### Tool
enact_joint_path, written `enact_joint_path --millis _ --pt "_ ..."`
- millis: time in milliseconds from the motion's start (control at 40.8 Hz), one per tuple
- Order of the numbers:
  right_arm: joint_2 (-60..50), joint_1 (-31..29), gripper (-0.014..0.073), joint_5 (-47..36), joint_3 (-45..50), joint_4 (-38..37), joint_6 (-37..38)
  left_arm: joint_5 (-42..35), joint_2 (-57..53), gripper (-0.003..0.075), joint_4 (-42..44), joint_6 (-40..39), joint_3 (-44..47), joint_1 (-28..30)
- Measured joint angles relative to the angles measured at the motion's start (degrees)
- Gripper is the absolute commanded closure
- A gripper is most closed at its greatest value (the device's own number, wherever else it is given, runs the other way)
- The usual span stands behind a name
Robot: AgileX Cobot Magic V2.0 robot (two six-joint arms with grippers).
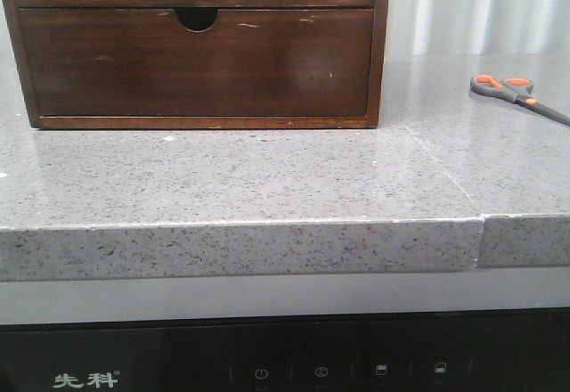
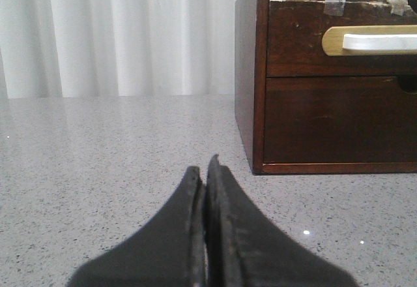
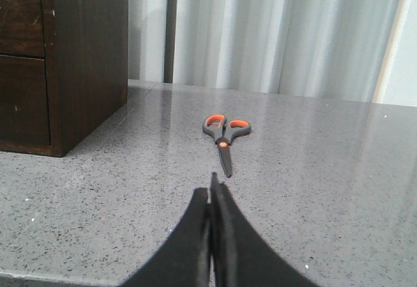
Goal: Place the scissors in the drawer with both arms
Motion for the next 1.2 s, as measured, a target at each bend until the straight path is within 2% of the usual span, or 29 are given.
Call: enact_joint_path --millis 662,883,1006,1202 --pt "0.0 0.0 0.0662 0.0 0.0 0.0 0.0 0.0 0.0 0.0741 0.0 0.0 0.0 0.0" --pt "0.0 0.0 0.0662 -2.8 -0.1 0.0 0.0 -7.0 0.0 0.0741 0.0 0.0 -0.1 0.0" --pt "0.0 0.0 0.0662 1.8 -4.7 0.0 0.0 -4.8 0.0 0.0741 -1.0 0.0 -4.3 0.0" --pt "0.7 0.0 0.0662 14.1 -17.3 0.0 0.0 5.7 2.0 0.0741 -2.1 0.0 -18.8 0.0"
